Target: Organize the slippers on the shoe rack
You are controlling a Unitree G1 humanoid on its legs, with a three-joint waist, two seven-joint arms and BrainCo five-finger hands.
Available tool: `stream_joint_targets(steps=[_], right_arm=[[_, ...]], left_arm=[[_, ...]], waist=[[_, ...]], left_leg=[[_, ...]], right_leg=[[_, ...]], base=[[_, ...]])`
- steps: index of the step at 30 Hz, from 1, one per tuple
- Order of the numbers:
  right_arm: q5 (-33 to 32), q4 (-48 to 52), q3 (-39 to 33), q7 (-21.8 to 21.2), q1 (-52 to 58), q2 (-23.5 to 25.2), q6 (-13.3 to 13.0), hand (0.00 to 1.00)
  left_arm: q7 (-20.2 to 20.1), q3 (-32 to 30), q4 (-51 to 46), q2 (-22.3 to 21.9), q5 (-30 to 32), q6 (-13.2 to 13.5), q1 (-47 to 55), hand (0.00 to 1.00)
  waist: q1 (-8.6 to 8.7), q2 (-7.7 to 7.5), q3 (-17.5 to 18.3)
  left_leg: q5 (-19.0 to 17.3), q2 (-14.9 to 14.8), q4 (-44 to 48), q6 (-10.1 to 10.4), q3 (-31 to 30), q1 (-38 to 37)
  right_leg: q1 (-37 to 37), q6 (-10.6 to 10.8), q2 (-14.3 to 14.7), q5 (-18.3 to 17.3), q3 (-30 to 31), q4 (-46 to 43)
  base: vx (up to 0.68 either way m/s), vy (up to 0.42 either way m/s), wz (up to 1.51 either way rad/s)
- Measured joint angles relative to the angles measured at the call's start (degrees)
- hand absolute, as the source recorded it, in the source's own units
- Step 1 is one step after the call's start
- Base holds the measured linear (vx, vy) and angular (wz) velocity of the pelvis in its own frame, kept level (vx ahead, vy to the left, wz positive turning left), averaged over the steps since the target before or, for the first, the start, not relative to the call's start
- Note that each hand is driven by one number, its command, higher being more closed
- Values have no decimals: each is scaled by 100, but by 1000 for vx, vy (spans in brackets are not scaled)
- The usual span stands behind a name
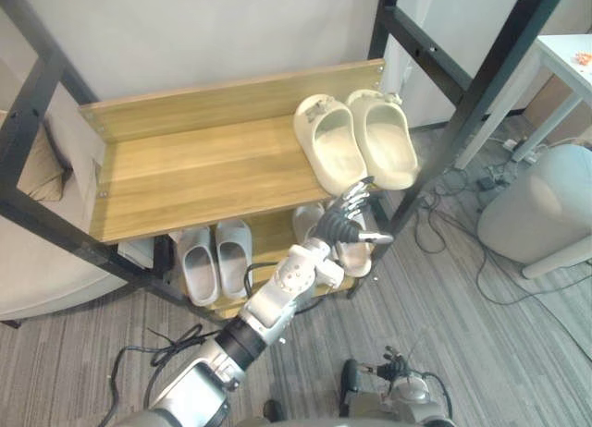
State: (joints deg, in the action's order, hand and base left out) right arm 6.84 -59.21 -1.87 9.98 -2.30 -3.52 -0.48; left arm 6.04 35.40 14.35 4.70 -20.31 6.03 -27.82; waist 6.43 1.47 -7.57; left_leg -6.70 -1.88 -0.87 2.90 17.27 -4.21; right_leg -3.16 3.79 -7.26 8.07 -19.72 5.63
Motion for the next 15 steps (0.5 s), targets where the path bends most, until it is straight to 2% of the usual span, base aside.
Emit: stream_joint_targets(steps=[11,15], right_arm=[[0,35,-19,3,1,12,4,0],[-1,32,-7,2,2,15,12,0]], left_arm=[[22,8,0,-142,-25,0,-25,0],[-5,196,0,-149,-151,0,-24,0]], waist=[[6,13,-13],[1,13,-13]], left_leg=[[-1,-10,0,1,-52,-4],[1,-11,2,0,-129,-31]], right_leg=[[28,0,4,0,-73,0],[93,0,1,0,-175,0]], base=[[-3,-11,2],[-3,-18,8]])
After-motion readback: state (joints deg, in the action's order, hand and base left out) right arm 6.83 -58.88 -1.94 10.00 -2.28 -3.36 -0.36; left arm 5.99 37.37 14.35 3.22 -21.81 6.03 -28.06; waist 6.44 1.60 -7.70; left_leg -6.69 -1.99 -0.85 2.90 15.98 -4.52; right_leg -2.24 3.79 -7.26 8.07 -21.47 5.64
